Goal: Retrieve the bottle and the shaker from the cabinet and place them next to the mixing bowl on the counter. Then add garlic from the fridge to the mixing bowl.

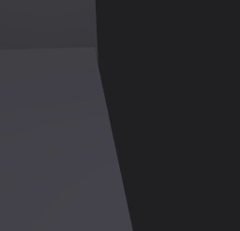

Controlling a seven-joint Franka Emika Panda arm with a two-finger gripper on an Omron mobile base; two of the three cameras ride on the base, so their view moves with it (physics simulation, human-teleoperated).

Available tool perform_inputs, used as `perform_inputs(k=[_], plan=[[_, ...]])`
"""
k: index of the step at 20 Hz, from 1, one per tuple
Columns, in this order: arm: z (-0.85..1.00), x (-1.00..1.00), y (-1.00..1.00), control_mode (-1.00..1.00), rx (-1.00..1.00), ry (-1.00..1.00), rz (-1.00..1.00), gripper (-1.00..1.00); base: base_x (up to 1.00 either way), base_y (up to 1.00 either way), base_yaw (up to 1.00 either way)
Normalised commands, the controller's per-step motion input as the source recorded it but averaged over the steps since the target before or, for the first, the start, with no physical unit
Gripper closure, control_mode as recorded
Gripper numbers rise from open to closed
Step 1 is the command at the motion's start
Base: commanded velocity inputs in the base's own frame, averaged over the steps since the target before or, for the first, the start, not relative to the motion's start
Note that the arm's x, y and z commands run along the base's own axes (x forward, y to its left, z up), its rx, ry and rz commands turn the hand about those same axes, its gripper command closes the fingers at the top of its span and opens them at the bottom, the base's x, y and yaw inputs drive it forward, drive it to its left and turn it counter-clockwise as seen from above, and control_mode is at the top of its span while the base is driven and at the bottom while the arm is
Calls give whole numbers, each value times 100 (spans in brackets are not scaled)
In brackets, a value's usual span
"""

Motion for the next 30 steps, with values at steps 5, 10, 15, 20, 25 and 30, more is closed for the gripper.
perform_inputs(k=[5,10,15,20,25,30], plan=[[-10,0,6,-100,0,0,0,-100,0,0,0],[-13,0,16,-100,-1,0,0,-100,0,0,0],[-5,17,5,-100,0,0,0,100,0,0,0],[-6,18,7,-100,0,0,0,100,0,0,0],[-3,12,4,-100,0,0,0,100,0,0,0],[0,-1,0,-100,0,0,0,100,0,0,0]])
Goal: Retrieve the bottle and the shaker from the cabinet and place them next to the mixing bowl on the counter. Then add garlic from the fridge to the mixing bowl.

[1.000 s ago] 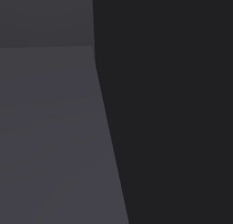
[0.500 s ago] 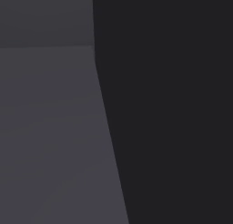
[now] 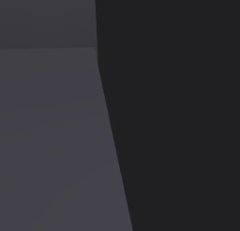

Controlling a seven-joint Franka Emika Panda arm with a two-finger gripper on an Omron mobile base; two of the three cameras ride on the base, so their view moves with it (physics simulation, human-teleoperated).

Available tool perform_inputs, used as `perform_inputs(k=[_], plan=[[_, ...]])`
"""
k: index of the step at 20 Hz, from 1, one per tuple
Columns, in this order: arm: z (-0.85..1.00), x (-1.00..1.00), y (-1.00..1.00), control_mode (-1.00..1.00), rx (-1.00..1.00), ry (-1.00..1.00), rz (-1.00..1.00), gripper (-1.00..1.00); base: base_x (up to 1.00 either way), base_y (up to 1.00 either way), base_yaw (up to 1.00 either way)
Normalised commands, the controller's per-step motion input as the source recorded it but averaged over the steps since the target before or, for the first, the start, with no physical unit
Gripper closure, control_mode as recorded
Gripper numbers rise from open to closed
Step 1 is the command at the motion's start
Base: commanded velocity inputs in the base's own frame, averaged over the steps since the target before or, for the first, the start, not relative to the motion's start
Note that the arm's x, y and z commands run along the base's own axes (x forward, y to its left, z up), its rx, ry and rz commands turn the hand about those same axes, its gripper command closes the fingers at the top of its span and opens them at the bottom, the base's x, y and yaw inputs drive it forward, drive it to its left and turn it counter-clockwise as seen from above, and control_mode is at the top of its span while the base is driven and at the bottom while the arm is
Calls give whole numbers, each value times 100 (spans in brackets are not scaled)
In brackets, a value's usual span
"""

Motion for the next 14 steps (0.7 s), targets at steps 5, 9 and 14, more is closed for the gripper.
perform_inputs(k=[5,9,14], plan=[[0,-31,0,-100,0,-1,0,100,0,0,0],[0,-74,0,-100,0,-7,0,100,0,0,0],[12,-99,0,-100,0,-14,1,100,0,0,0]])
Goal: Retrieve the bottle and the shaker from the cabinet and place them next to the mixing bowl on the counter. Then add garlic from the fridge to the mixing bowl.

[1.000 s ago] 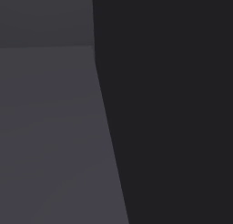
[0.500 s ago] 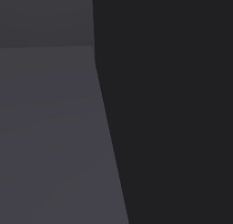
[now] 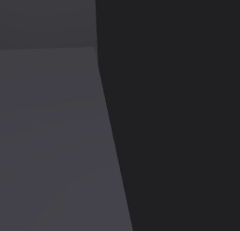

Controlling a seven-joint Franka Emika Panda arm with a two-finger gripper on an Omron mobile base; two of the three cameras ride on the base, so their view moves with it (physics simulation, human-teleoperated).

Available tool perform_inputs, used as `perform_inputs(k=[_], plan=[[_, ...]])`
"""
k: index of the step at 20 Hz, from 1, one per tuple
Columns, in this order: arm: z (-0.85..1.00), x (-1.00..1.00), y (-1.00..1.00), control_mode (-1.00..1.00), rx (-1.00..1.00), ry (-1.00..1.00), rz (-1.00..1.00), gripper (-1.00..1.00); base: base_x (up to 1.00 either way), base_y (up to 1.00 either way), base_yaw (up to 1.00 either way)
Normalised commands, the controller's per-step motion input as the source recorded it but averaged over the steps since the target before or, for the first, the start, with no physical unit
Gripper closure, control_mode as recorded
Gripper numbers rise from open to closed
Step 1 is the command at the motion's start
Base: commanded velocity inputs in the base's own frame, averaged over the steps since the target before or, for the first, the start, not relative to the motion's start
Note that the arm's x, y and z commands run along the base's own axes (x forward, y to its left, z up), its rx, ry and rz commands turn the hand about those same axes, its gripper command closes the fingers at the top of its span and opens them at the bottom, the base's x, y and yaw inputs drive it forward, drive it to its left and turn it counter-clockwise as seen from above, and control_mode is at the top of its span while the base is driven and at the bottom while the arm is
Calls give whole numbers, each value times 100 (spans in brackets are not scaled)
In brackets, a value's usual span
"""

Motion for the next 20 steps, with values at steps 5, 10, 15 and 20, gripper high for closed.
perform_inputs(k=[5,10,15,20], plan=[[16,-100,5,-100,-1,-19,2,100,0,0,0],[5,-100,9,-100,-3,-13,2,100,0,0,0],[0,-96,20,-100,-6,-4,0,100,0,0,0],[0,-68,34,-100,-6,0,0,100,0,0,0]])
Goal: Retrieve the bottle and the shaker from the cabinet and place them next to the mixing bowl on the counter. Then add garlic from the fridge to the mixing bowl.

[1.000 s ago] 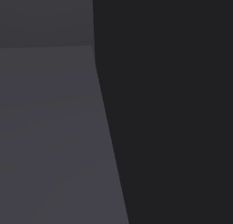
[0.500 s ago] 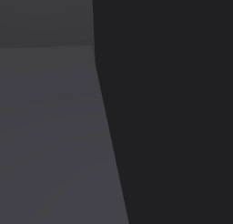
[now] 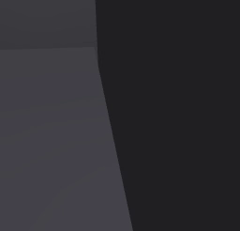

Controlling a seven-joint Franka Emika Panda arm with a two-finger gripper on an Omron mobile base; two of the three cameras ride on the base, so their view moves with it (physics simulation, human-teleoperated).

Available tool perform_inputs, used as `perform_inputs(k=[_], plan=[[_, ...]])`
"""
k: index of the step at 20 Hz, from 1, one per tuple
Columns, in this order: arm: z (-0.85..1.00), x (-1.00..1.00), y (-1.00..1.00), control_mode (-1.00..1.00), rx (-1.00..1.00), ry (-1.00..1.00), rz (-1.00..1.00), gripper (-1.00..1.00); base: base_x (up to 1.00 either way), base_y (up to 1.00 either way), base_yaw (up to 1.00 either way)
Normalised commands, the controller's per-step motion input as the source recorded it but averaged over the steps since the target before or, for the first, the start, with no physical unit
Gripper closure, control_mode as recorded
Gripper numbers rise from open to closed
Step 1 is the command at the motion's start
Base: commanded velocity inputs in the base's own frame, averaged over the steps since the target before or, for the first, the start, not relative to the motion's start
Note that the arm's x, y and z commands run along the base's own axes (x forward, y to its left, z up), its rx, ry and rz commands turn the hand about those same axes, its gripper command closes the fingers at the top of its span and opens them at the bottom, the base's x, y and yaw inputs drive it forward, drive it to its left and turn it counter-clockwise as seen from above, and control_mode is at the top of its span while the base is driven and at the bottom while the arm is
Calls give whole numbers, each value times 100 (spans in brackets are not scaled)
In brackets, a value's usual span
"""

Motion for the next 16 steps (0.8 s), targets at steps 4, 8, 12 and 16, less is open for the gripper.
perform_inputs(k=[4,8,12,16], plan=[[0,-47,25,-100,-5,0,0,100,0,0,0],[-9,-28,2,-100,-1,-3,0,100,0,0,0],[-10,-2,0,-100,0,0,0,100,0,0,0],[0,0,0,100,0,0,0,100,1,0,0]])
